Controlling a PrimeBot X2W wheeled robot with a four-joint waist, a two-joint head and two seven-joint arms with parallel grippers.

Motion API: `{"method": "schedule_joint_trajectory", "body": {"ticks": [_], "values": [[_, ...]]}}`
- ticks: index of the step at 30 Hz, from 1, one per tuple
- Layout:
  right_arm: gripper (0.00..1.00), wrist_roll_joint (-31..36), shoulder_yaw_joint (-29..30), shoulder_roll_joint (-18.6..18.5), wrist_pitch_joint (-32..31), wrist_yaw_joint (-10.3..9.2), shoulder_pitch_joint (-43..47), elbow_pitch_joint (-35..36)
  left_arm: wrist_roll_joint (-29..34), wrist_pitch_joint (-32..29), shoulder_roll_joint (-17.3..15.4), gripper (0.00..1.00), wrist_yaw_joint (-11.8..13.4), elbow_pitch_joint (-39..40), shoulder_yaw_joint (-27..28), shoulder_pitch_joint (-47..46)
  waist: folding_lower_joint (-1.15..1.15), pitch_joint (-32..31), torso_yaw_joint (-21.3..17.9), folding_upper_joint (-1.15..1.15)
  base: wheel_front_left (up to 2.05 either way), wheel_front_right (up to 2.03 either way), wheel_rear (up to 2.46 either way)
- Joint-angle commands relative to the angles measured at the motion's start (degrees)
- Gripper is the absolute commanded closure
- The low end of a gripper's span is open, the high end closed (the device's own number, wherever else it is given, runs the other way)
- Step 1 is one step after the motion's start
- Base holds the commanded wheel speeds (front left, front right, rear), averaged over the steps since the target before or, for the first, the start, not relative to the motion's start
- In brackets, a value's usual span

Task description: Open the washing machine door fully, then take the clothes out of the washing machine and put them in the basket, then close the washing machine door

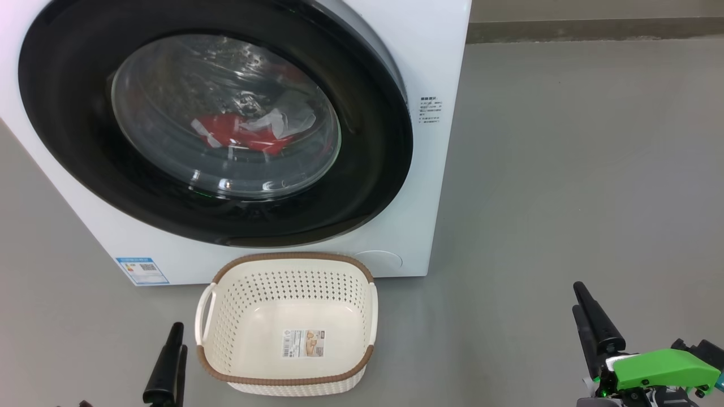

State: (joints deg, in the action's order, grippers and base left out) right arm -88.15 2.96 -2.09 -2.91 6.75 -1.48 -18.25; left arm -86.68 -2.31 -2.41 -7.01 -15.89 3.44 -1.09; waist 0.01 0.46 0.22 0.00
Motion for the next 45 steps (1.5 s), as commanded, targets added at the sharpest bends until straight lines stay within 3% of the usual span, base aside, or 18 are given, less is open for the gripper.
{"method": "schedule_joint_trajectory", "body": {"ticks": [1,12,16,45], "values": [[0.0,1.3,-0.6,-1.0,0.8,0.22,-2.2,1.5,1.8,0.6,-0.7,0.0,-0.1,2.0,0.6,-0.5,-0.01,0.0,0.0,0.0,0.0,0.0,0.0],[0.0,7.6,-2.3,-1.4,2.6,0.27,-2.4,1.1,10.5,2.4,-0.6,0.0,-0.1,3.9,1.0,0.6,-0.01,0.1,0.1,0.0,0.0,0.0,0.0],[0.0,16.1,-4.0,-1.9,4.6,0.33,-2.5,0.4,21.0,4.4,-0.4,0.0,-0.2,5.1,1.2,1.8,-0.01,0.1,0.1,0.0,0.0,0.0,0.0],[0.0,39.3,-5.4,-2.3,9.5,0.48,-2.9,0.0,46.7,9.1,-0.3,0.0,1.0,8.0,1.4,3.7,-0.01,0.6,0.0,0.0,0.0,0.0,0.0]]}}
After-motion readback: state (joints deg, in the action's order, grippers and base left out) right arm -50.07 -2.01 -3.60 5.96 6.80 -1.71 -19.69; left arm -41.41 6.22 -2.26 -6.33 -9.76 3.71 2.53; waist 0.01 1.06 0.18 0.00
